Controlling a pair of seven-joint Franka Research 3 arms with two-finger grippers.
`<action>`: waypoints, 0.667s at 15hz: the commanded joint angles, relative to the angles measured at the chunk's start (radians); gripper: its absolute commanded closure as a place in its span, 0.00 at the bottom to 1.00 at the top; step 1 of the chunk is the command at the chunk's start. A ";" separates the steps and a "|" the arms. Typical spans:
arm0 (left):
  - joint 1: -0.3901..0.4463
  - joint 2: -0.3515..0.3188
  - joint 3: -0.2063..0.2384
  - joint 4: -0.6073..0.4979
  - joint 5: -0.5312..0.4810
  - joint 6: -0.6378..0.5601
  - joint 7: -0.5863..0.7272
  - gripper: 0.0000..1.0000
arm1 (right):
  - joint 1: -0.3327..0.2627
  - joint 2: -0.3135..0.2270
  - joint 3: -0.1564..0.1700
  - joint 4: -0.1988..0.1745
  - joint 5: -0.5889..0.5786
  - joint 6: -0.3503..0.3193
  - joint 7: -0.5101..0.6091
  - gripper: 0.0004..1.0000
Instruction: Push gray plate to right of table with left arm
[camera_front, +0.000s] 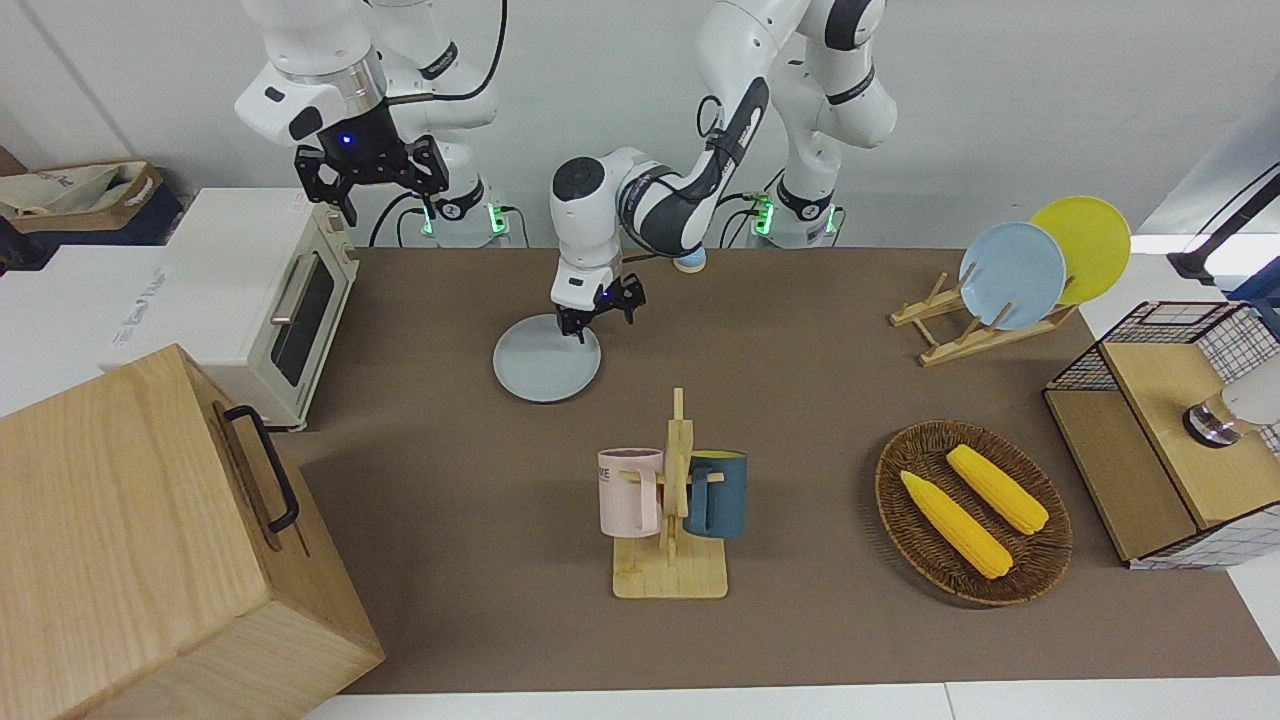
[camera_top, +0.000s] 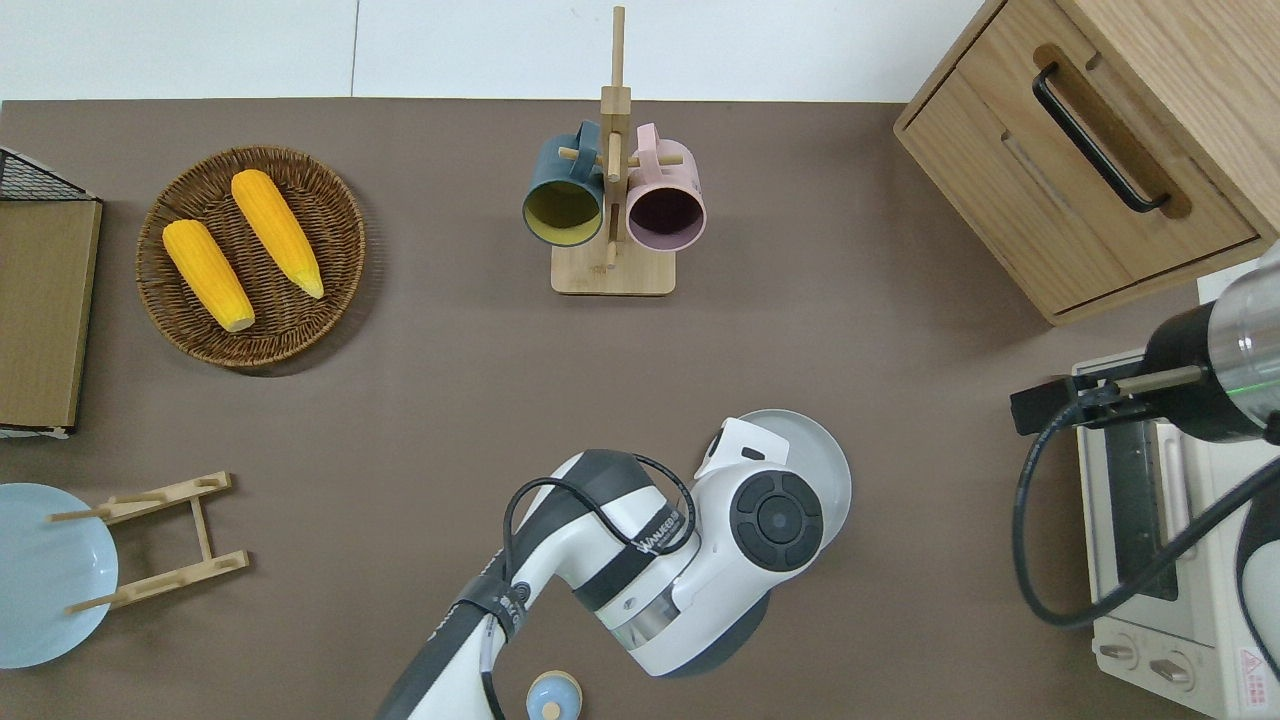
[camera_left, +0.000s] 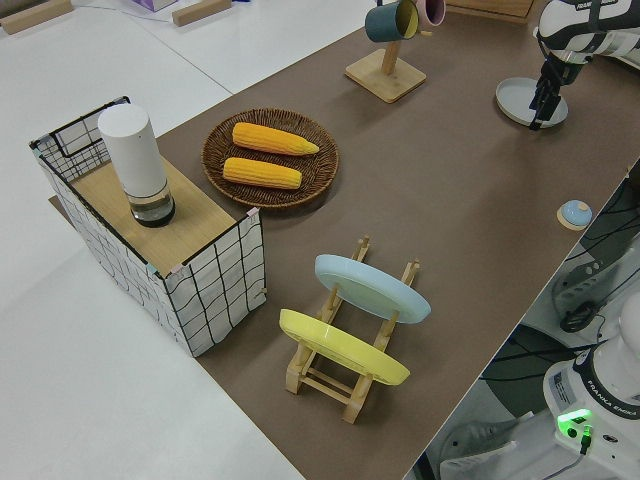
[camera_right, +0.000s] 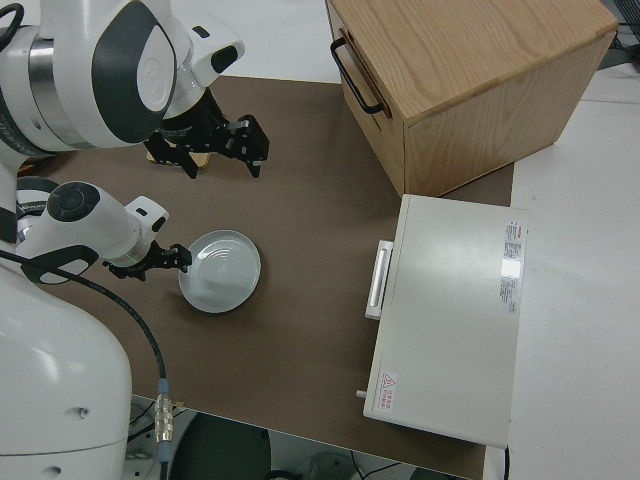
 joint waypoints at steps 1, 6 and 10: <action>0.071 -0.101 0.010 0.010 0.006 -0.106 0.152 0.02 | -0.020 -0.003 0.013 0.008 0.010 -0.015 0.001 0.02; 0.237 -0.184 0.018 0.089 0.014 -0.300 0.414 0.01 | -0.020 -0.003 0.015 0.008 0.010 -0.015 0.001 0.02; 0.378 -0.210 0.023 0.173 0.009 -0.388 0.591 0.00 | -0.020 -0.003 0.014 0.008 0.010 -0.015 0.002 0.02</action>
